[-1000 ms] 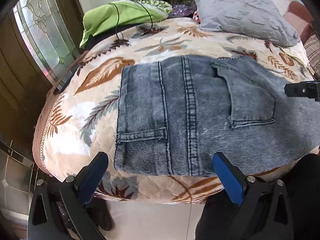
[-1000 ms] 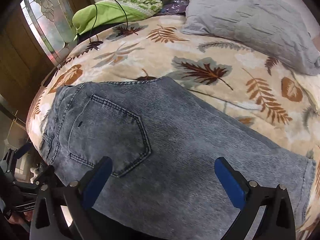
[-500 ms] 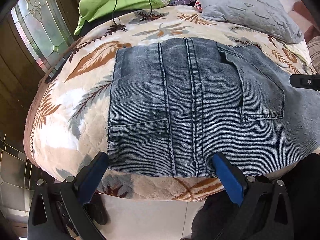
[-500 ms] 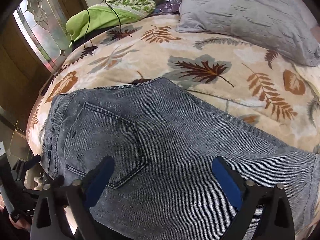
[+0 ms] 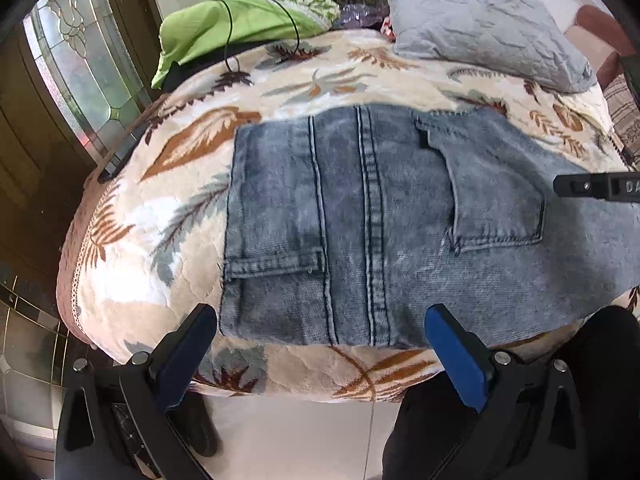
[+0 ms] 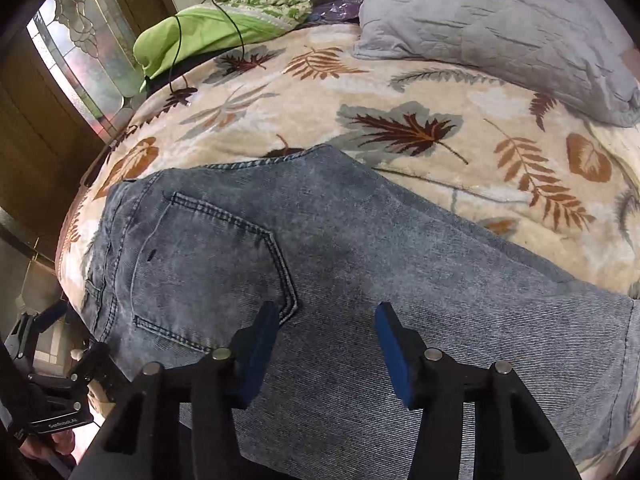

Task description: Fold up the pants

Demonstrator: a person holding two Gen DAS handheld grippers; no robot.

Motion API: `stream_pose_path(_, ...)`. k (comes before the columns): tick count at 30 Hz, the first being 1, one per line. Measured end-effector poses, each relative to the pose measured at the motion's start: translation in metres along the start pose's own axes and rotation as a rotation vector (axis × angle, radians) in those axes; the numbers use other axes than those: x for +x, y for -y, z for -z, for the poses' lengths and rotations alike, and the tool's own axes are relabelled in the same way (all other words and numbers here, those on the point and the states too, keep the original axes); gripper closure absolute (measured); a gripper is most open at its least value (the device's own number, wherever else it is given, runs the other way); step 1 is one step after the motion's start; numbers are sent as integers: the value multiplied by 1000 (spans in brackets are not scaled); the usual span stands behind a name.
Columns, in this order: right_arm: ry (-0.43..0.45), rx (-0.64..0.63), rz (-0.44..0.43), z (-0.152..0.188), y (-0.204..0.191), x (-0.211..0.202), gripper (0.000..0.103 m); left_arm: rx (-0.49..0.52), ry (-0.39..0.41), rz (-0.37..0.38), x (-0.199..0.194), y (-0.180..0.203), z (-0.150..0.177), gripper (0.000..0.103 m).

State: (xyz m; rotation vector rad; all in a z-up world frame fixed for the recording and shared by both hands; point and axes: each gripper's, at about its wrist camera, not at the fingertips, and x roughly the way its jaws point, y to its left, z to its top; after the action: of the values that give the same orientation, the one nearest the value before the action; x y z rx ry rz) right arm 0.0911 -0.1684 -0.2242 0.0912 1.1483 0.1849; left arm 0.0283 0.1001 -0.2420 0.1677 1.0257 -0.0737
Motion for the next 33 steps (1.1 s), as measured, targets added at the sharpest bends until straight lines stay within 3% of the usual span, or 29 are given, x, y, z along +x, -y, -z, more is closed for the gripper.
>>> stream_pose_path(5, -47, 25, -53, -5, 4, 12, 49, -39, -40, 32, 11, -9, 5, 0)
stream_pose_path(16, -31, 40, -65, -30, 10, 32, 49, -30, -58, 51, 24, -11, 5, 0)
stream_pose_path(22, 48, -24, -13, -57, 17, 30, 48, -25, -64, 50, 26, -10, 4, 0)
stream_pose_path(25, 81, -18, -20, -75, 30, 31, 39, -24, -66, 52, 28, -11, 4, 0)
stream_pose_path(33, 41, -187, -42, -105, 26, 55, 39, -29, -75, 63, 34, -14, 1, 0)
